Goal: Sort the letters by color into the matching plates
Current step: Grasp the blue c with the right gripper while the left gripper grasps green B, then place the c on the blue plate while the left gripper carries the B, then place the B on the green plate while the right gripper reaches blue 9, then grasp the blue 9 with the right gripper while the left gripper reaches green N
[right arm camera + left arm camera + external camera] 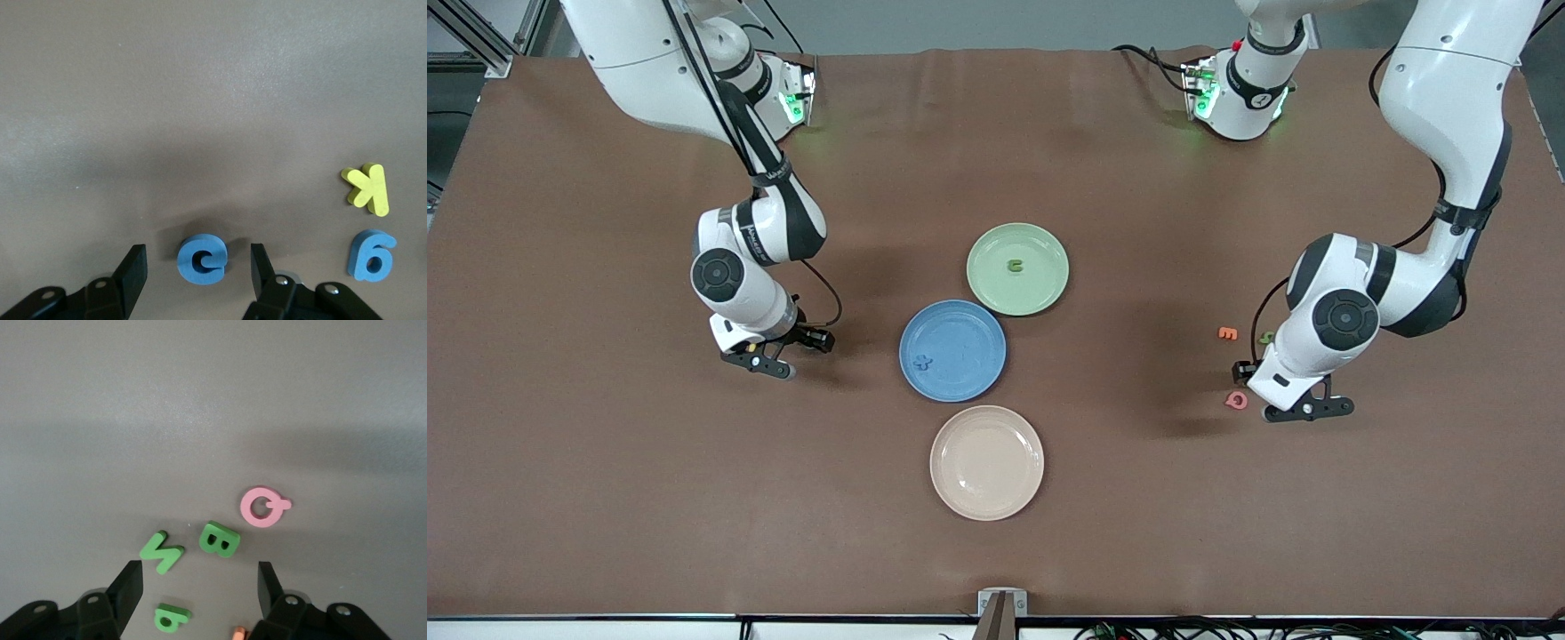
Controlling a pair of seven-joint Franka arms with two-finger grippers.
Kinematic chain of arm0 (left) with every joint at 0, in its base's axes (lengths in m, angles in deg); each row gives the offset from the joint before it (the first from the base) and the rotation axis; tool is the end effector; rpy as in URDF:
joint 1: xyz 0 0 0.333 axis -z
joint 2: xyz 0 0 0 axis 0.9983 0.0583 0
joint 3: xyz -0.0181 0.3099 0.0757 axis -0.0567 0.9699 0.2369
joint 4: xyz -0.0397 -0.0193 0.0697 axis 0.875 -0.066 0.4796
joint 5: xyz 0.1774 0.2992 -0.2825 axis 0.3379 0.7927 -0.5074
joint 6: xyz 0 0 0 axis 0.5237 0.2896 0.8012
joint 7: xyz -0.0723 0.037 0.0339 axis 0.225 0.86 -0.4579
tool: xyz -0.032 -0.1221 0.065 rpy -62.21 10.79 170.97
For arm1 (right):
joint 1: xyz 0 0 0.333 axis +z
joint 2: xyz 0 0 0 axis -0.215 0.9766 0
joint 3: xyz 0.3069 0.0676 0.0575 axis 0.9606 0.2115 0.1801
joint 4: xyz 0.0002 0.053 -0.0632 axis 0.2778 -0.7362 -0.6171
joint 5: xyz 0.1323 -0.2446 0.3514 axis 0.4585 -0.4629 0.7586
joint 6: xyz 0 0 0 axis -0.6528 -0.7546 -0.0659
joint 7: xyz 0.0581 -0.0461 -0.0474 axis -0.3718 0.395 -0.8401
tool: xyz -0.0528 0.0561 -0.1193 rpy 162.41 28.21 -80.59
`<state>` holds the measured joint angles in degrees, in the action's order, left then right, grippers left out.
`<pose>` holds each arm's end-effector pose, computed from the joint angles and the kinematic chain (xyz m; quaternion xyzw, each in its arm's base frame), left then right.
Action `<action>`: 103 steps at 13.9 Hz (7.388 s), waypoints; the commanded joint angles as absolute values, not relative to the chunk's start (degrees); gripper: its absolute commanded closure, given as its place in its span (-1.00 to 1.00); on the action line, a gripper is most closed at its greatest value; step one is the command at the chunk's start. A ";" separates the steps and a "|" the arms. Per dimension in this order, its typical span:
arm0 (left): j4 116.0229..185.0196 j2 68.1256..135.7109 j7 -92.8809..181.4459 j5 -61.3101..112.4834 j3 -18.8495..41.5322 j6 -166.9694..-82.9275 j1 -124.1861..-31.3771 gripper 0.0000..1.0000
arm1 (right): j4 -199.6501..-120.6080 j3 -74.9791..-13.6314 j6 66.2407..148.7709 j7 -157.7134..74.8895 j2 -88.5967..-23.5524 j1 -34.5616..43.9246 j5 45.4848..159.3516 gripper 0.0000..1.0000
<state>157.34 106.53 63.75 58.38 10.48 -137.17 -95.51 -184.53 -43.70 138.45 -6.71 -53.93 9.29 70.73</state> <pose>0.6643 -0.0960 0.1701 -0.9965 -0.0148 0.0177 0.0802 0.5686 0.1694 0.1060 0.9890 -0.1460 -0.0217 0.0026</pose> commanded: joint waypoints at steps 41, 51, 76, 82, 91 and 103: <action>162.08 111.81 36.60 58.84 6.11 -149.82 -102.83 0.80 | -166.06 -42.72 128.73 22.57 -48.78 24.57 70.67 0.96; 161.99 103.54 46.94 58.66 -3.80 -136.02 -102.83 0.95 | -159.81 -42.72 128.64 32.27 -42.89 30.12 70.58 -1.00; 162.34 114.27 104.97 59.45 -17.00 -142.26 -82.08 -0.96 | -194.96 -43.25 139.10 -12.21 -63.89 -0.55 69.88 -0.38; 161.21 110.14 104.20 62.07 -15.42 -139.28 -87.25 -1.00 | -198.65 -43.25 146.30 -12.21 -62.32 -0.82 69.88 -0.38; 161.63 108.46 72.92 64.81 -15.68 -138.04 -111.16 -0.94 | -198.83 -43.25 149.03 -12.39 -59.15 -0.90 69.88 0.06; 164.80 113.11 25.90 70.17 -15.60 -144.45 -131.21 -0.70 | -192.35 -42.72 137.19 -3.80 -61.17 4.62 70.23 0.95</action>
<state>164.22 111.38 30.20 67.85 -14.98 -142.28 -129.12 -195.00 -42.97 141.39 -9.07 -59.93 1.82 70.57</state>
